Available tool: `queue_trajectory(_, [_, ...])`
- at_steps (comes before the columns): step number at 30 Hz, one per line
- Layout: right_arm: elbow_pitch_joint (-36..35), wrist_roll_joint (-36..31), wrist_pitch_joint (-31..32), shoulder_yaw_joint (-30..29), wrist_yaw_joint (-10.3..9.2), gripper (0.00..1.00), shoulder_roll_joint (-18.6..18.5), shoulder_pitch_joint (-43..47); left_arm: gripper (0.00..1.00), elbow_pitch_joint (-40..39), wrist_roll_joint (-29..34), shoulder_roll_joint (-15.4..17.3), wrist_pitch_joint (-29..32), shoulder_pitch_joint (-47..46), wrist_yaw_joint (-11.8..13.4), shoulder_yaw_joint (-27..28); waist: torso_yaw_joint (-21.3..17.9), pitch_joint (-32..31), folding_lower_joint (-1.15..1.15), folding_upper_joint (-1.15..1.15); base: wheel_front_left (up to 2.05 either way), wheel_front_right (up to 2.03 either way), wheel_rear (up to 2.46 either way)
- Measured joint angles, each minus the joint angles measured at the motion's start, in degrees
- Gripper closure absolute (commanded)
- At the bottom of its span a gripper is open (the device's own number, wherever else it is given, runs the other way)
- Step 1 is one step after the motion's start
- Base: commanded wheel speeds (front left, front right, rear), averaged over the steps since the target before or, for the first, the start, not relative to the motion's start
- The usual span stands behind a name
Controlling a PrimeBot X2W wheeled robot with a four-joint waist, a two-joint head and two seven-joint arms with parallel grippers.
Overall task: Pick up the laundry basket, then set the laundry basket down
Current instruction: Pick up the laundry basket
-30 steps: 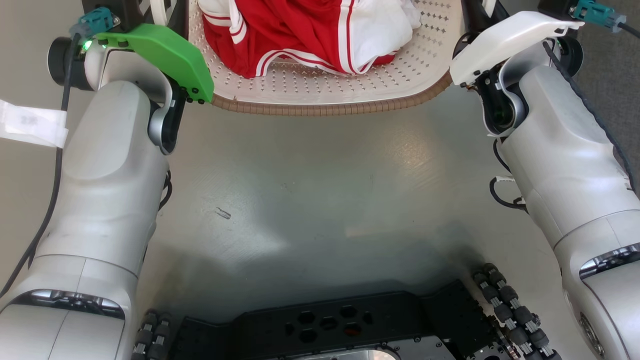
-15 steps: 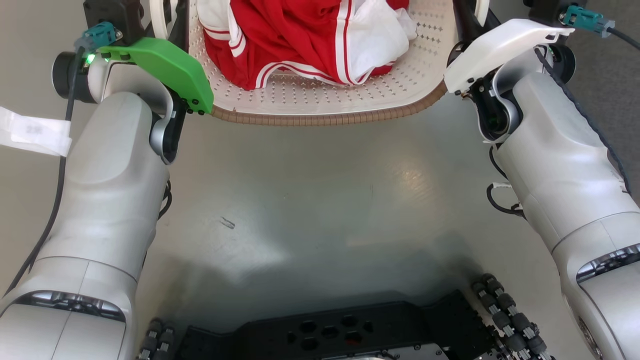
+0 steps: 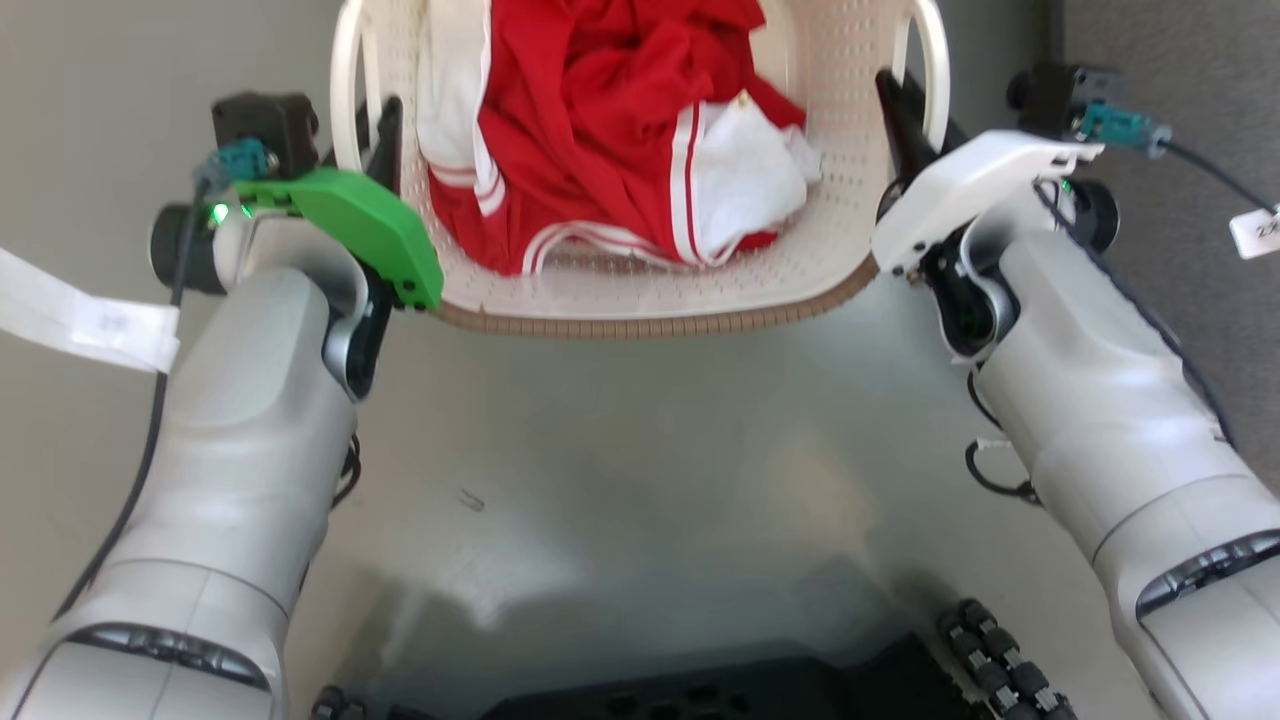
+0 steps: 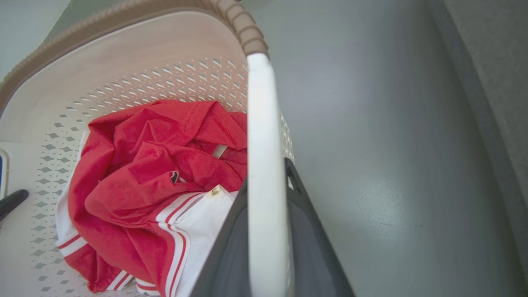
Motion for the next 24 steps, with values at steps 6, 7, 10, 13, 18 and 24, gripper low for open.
queue_trajectory(6, [0.89, 1.79, 0.0, 2.45, -0.01, 1.0, -0.03, 2.46, 1.0, 0.64, -1.9, 0.01, 0.23, 2.74, 0.0, -1.71, 0.02, -4.49, 0.0, 0.0, 0.0, 0.0, 0.0])
queue_trajectory(7, [1.03, 2.16, 0.01, 2.87, -0.01, 1.0, -0.02, 2.88, 1.0, 0.94, -2.33, 0.01, 0.4, 3.16, 0.0, -2.11, 0.03, -5.28, 0.0, 0.0, 0.0, 0.0, 0.0])
queue_trajectory(10, [1.2, 3.45, 0.52, 4.25, -0.01, 1.0, 0.0, 4.4, 1.0, 1.71, -3.54, -0.01, 0.93, 4.55, 0.0, -2.72, 0.02, -7.65, -0.01, 0.0, 0.0, 0.0, 0.0])
queue_trajectory(13, [1.34, 4.69, 1.12, 5.43, -0.01, 1.0, 0.04, 5.9, 1.0, 2.07, -4.45, -0.01, 1.31, 6.15, 0.0, -3.3, -0.04, -10.06, -0.01, 0.0, 0.0, 0.0, 0.0])
queue_trajectory(18, [1.47, 6.46, 2.32, 7.25, -0.04, 1.0, -0.03, 7.94, 1.0, 2.56, -5.95, 0.0, 2.05, 8.22, 0.0, -4.39, -0.22, -14.14, -0.01, 0.0, 0.0, 0.0, 0.0])
queue_trajectory(24, [1.94, 7.64, 4.14, 9.91, -0.1, 1.0, -0.03, 10.18, 1.0, 3.49, -8.15, 0.02, 3.09, 11.33, 0.0, -5.73, -0.51, -19.06, -0.01, 0.0, 0.0, 0.0, 0.0])
